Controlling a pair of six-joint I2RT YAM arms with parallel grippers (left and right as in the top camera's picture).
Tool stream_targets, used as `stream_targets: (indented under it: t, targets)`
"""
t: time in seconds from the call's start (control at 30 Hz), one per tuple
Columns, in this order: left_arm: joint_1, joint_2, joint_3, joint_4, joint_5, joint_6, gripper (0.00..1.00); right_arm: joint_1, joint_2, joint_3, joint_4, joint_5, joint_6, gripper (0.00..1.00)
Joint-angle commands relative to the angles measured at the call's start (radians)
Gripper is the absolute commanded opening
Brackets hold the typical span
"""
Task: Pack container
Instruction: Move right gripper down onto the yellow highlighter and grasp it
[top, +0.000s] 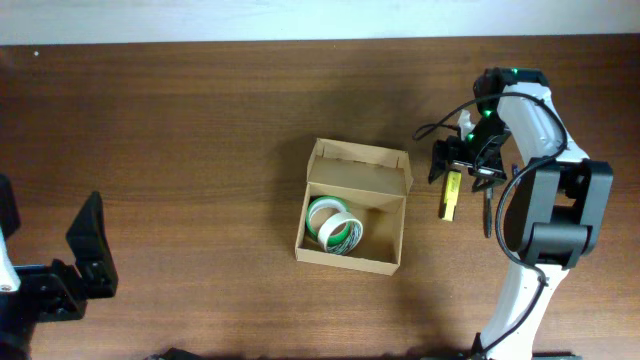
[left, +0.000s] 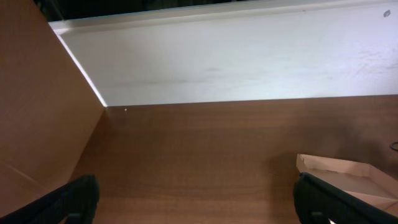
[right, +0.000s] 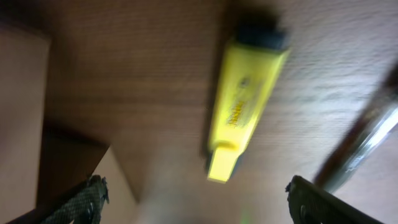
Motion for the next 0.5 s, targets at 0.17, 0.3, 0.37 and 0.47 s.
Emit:
stream_targets:
  t: [0.17,0.3,0.37,0.47]
  targets:
    - [0.007,0.007,-0.005,0.0,-0.01,-0.01,1.0,0.004,-0.003,-0.031,0.075,0.153,0.07,0.93]
    - [0.007,0.007,-0.005,0.0,-0.01,-0.01,1.0,0.004,-0.003,-0.08,0.114,0.153,0.07,0.93]
    - [0.007,0.007,-0.005,0.0,-0.01,-0.01,0.99,0.004,-0.003,-0.116,0.137,0.153,0.077,0.93]
    - [0.007,0.007,-0.005,0.0,-0.01,-0.01,1.0,0.004,-0.003,-0.168,0.168,0.152,0.08,0.93]
